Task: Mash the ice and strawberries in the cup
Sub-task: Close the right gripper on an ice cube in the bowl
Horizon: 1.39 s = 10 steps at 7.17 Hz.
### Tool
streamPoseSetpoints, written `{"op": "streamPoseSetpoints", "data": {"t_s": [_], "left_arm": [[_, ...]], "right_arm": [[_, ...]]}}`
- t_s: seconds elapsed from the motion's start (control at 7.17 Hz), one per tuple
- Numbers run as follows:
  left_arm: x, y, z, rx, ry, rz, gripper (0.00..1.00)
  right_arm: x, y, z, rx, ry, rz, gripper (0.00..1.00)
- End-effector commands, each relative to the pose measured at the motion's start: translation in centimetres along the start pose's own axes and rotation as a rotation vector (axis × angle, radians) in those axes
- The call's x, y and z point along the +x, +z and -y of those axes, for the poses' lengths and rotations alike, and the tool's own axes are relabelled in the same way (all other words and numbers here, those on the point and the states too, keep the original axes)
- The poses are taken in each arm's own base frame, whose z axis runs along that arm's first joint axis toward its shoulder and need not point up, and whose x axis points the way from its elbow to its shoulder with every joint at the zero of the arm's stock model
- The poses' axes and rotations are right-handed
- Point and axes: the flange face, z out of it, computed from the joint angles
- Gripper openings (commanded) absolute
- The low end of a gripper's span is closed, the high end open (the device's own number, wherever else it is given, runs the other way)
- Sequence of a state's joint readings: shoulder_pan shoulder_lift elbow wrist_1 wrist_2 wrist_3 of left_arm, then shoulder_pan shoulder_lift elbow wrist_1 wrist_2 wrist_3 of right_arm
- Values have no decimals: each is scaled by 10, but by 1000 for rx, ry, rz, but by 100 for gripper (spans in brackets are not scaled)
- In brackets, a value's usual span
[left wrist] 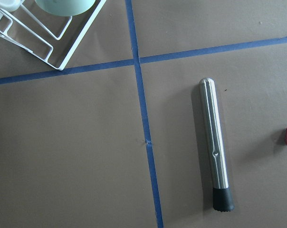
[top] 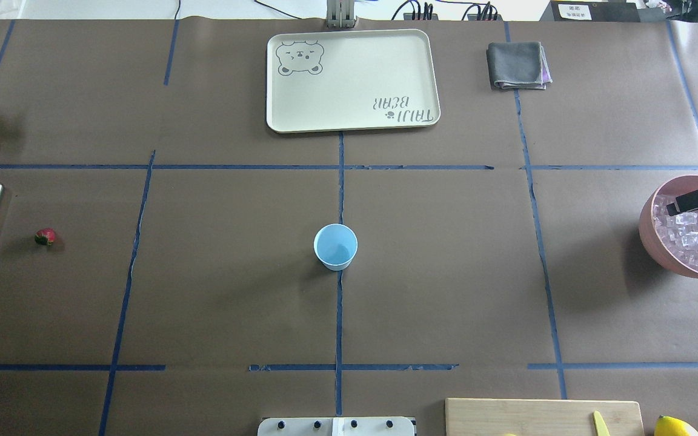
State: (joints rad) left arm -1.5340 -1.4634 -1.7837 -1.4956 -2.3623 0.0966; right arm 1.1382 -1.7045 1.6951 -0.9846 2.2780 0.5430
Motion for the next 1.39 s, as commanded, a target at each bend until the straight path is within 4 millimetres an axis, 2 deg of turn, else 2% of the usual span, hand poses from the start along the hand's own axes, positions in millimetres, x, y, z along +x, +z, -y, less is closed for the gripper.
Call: {"op": "streamPoseSetpoints", "data": {"t_s": [0.0, 0.14, 0.56, 0.84, 1.25], "left_arm": [[1, -1, 0, 1, 1, 0, 100], [1, -2, 0, 3, 1, 0, 100], [1, -2, 0, 4, 1, -1, 100], [1, -2, 0, 5, 2, -1, 100], [2, -3, 0, 7, 5, -1, 100]], "right_arm": [[-5, 9, -1, -8, -27, -14, 85], [-3, 10, -3, -12, -34, -17, 80], [3, 18, -6, -28, -32, -25, 77], [3, 18, -6, -29, -32, -24, 66], [8, 15, -14, -33, -29, -25, 65]]}}
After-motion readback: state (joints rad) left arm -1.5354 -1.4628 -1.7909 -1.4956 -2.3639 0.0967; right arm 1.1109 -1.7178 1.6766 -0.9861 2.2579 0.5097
